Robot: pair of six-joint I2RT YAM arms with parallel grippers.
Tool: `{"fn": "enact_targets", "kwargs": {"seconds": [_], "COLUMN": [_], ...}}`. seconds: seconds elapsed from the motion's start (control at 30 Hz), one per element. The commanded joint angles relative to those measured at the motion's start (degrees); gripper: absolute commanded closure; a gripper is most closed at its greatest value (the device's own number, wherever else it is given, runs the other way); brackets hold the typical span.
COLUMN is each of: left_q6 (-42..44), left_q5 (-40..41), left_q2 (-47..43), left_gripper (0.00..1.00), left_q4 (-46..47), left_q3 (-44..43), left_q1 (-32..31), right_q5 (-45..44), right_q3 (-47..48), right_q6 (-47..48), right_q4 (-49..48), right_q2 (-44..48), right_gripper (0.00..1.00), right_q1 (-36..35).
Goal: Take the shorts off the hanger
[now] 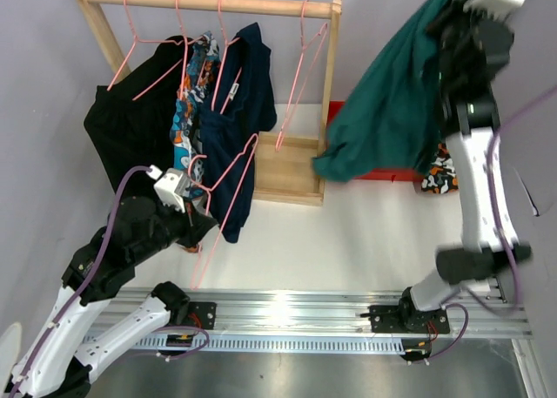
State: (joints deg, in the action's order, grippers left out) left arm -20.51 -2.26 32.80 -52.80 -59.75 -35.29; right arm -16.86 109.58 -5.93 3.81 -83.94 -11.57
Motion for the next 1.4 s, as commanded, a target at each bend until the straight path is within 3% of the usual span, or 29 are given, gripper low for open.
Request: {"fn": "enact_targets", "kwargs": {"seconds": [0.0, 0.03, 0.07, 0.13, 0.17, 0.2, 0.23, 0.3, 0.33, 0.37, 0.5, 0.7, 0.83, 0.93, 1.03, 1.13, 1.37], "left_q6": [-1.81, -2.07, -2.16, -2.25, -2.25, -2.16, -1.73, -1.11, -0.33, 0.03, 2.05, 6.71, 9.34, 9.79, 9.35, 8.56, 5.4], "left_q5": [-1.08, -0.73, -0.47, 0.24, 0.94, 1.2, 1.38, 1.82, 2.0, 2.0, 2.0, 5.86, 7.62, 8.5, 9.03, 9.91, 9.39], "left_q2": [0.16, 0.25, 0.25, 0.86, 1.39, 2.87, 3.93, 6.39, 9.36, 10.96, 19.65, 35.12, 46.37, 55.69, 65.0, 72.57, 77.85], "left_gripper": [1.0, 1.0, 1.0, 1.0, 1.0, 1.0, 1.0, 1.0, 1.0, 1.0, 1.0, 1.0, 1.0, 1.0, 1.0, 1.0, 1.0], "left_q4": [2.0, 2.08, 2.26, 2.35, 2.61, 3.04, 3.4, 4.54, 4.89, 5.68, 7.44, 6.92, 5.86, 5.07, 3.67, 2.87, 10.78], "left_q3": [-1.42, -1.6, -1.78, -2.3, -2.83, -3.35, -3.71, -6.59, -7.48, -9.4, -19.75, -36.28, -49.99, -58.88, -73.1, -82.87, -85.18], "left_q1": [-0.22, -0.22, -0.22, -0.22, -0.22, -0.22, -0.22, -0.22, -0.22, -0.22, -0.22, -0.22, -0.13, -0.13, -0.13, -0.04, 1.27], "right_q5": [4.2, 4.99, 6.13, 8.5, 9.12, 9.74, 10.35, 7.48, 5.46, 4.91, 4.2, 1.75, 0.34, 0.51, 1.48, 3.24, 4.56], "right_q3": [21.31, 31.03, 31.48, 25.28, 20.55, 19.37, 18.4, 14.72, 10.78, -1.26, -32.92, -56.18, -65.6, -71.67, -76.86, -78.46, -77.94], "right_q6": [-1.63, -1.62, -2.15, -6.44, -7.85, -10.82, -12.07, -16.1, -16.82, -17.7, -20.08, -20.09, -20.52, -22.8, -24.74, -24.92, -24.48], "right_q4": [4.34, 6.62, 5.86, 0.7, 1.54, 3.37, 8.87, 15.75, 15.09, 12.91, -6.75, -7.16, -1.73, 2.59, 5.41, 7.61, 11.48], "right_q2": [-18.31, -26.37, -28.1, -28.38, -28.9, -29.61, -30.31, -30.32, -28.75, -22.9, -2.8, 23.85, 38.36, 48.82, 57.18, 60.73, 62.85], "right_gripper": [1.0, 1.0, 1.0, 1.0, 0.92, 0.39, 0.17, 0.04, 0.03, 0.02, 0.0, 0.01, 0.0, 0.01, 0.0, 0.0, 0.01], "right_q1": [4.27, 4.8, 6.2, 7.52, 8.23, 8.41, 8.5, 7.71, 7.45, 6.92, 3.32, -4.76, -12.23, -14.7, -15.41, -15.67, -15.76]}}
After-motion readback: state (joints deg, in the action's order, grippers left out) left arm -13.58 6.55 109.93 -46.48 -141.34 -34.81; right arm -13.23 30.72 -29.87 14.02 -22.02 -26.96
